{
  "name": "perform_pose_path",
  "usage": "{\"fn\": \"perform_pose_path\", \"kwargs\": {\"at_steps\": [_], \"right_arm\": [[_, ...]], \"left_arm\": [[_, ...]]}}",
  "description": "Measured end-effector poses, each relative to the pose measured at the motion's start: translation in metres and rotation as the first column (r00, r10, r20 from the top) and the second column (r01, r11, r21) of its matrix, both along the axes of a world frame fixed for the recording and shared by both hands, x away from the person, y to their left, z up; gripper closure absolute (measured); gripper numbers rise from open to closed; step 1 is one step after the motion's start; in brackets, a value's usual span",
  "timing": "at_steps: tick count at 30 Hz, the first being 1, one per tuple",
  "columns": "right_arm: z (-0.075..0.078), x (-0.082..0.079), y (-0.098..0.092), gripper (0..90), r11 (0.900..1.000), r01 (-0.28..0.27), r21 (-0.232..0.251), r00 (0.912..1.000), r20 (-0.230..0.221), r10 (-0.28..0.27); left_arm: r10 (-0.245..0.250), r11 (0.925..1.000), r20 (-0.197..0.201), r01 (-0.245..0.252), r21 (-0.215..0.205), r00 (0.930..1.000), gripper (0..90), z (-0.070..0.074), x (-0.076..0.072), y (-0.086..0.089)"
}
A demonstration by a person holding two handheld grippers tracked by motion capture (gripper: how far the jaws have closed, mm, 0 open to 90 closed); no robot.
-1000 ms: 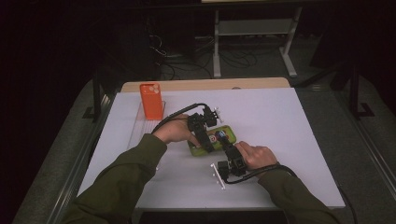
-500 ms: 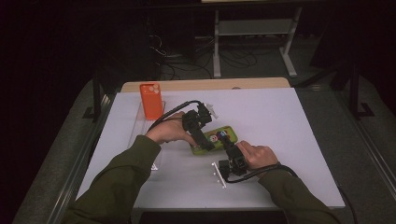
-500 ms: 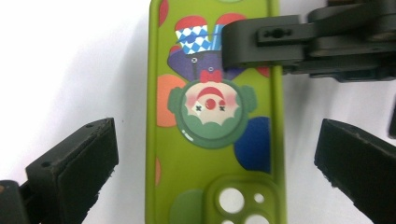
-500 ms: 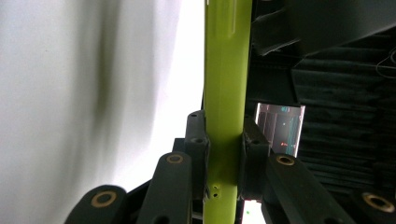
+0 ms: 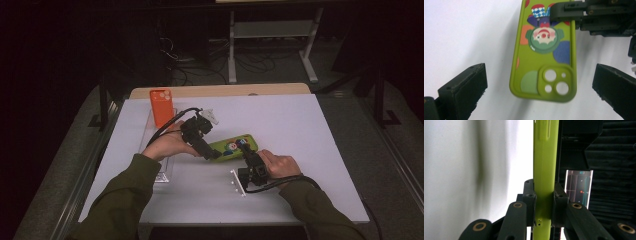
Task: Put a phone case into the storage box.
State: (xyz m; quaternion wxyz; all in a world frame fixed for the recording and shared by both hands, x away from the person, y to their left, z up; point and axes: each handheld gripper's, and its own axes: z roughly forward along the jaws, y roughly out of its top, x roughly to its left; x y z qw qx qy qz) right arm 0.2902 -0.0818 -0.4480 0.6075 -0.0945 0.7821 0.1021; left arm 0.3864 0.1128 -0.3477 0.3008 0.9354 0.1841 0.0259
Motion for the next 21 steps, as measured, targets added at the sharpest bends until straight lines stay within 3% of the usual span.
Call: {"fn": "perform_pose_path", "kwargs": {"at_steps": [2,4,5,10,11,13,15,17,21], "right_arm": [[0.001,0.001,-0.001,76.5,1.0,0.006,0.005,0.9999,-0.011,-0.005],[0.0,0.0,-0.002,76.4,0.998,0.033,0.055,0.9989,-0.034,-0.031],[0.002,0.002,-0.003,76.5,0.999,0.017,0.035,0.9995,-0.027,-0.016],[0.004,0.004,-0.007,76.4,0.997,0.034,0.075,0.9974,-0.065,-0.029],[0.005,0.004,-0.007,76.4,0.996,0.035,0.085,0.9968,-0.075,-0.029],[0.006,0.005,-0.008,76.5,0.993,0.047,0.107,0.9951,-0.091,-0.037],[0.006,0.005,-0.008,76.5,0.988,0.066,0.14,0.9909,-0.126,-0.049],[0.007,0.008,-0.01,76.4,0.987,0.064,0.146,0.9893,-0.139,-0.044],[0.012,0.011,-0.014,76.5,0.977,0.098,0.19,0.9812,-0.183,-0.063]], "left_arm": [[0.01,0.9999,0.009,-0.01,-0.009,0.9999,0.0,-0.001,-0.002,0.004],[0.022,0.9995,0.018,-0.021,-0.023,0.9996,0.0,-0.003,-0.004,0.008],[0.028,0.9992,0.023,-0.027,-0.031,0.9994,0.0,-0.004,-0.005,0.009],[0.04,0.9984,0.031,-0.039,-0.042,0.9987,0.0,-0.009,-0.007,0.017],[0.052,0.997,0.026,-0.05,-0.059,0.9983,0.0,-0.01,-0.008,0.018],[0.079,0.9924,0.021,-0.077,-0.096,0.9966,0.0,-0.013,-0.009,0.02],[0.082,0.9912,0.026,-0.079,-0.106,0.9963,0.0,-0.014,-0.009,0.023],[0.085,0.9928,0.031,-0.082,-0.087,0.9959,0.0,-0.015,-0.009,0.026],[0.114,0.987,0.031,-0.11,-0.117,0.993,0.0,-0.014,-0.009,0.031]]}}
